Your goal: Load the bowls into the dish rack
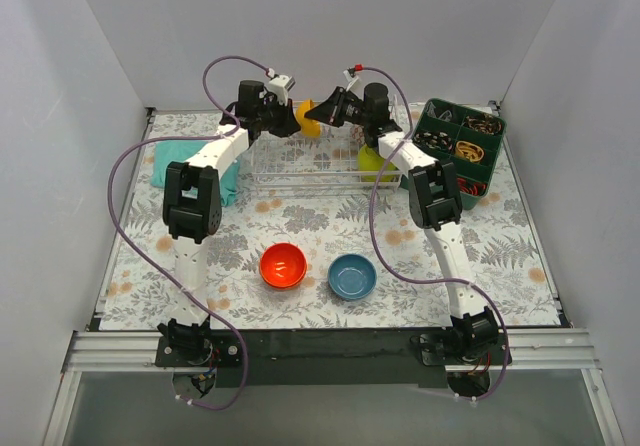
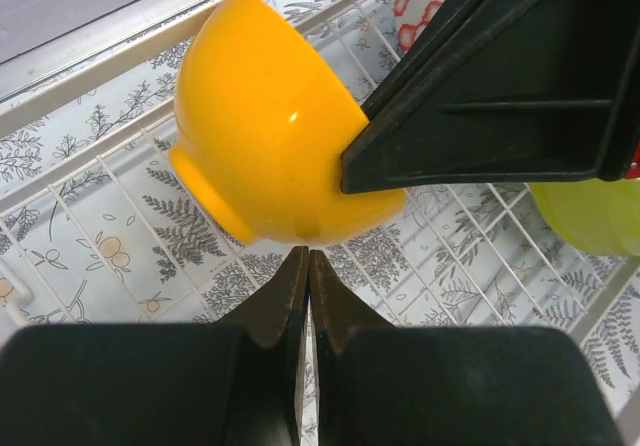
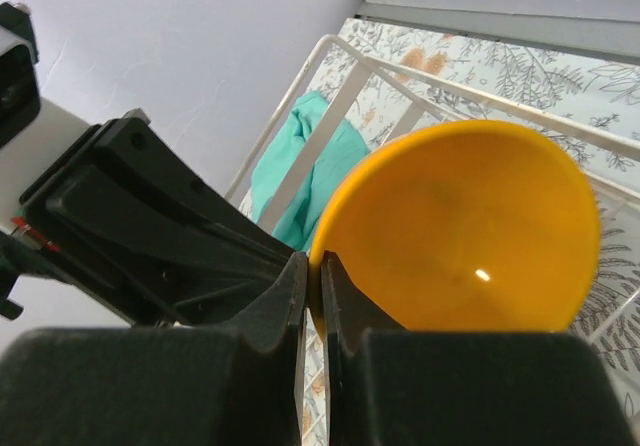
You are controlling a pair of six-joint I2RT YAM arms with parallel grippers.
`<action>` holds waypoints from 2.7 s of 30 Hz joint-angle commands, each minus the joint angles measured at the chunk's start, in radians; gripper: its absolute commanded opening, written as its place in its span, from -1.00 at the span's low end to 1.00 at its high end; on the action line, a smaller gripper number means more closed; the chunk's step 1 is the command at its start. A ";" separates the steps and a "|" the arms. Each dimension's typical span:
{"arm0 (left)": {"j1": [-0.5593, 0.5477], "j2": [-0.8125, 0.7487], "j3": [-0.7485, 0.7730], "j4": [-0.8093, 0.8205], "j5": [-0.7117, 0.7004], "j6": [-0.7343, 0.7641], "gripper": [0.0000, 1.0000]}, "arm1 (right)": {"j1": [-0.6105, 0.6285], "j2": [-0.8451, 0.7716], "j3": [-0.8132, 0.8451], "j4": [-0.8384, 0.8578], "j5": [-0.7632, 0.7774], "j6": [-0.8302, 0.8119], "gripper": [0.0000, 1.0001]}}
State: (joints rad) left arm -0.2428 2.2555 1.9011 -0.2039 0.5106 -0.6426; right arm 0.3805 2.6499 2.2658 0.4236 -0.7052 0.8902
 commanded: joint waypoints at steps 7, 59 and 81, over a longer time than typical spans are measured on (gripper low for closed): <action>-0.006 0.038 0.101 0.003 -0.066 0.031 -1.00 | -0.014 0.019 0.015 0.063 0.009 -0.002 -0.97; -0.039 0.082 0.134 0.152 -0.132 0.006 -1.00 | -0.020 -0.048 -0.081 -0.062 -0.004 -0.206 -0.21; -0.065 0.055 0.162 0.185 -0.124 -0.065 -1.00 | -0.025 -0.245 -0.106 -0.242 0.070 -0.551 -0.03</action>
State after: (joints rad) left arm -0.2897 2.4058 2.0117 -0.0441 0.3630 -0.6853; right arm 0.3607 2.5523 2.1441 0.2333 -0.6838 0.5102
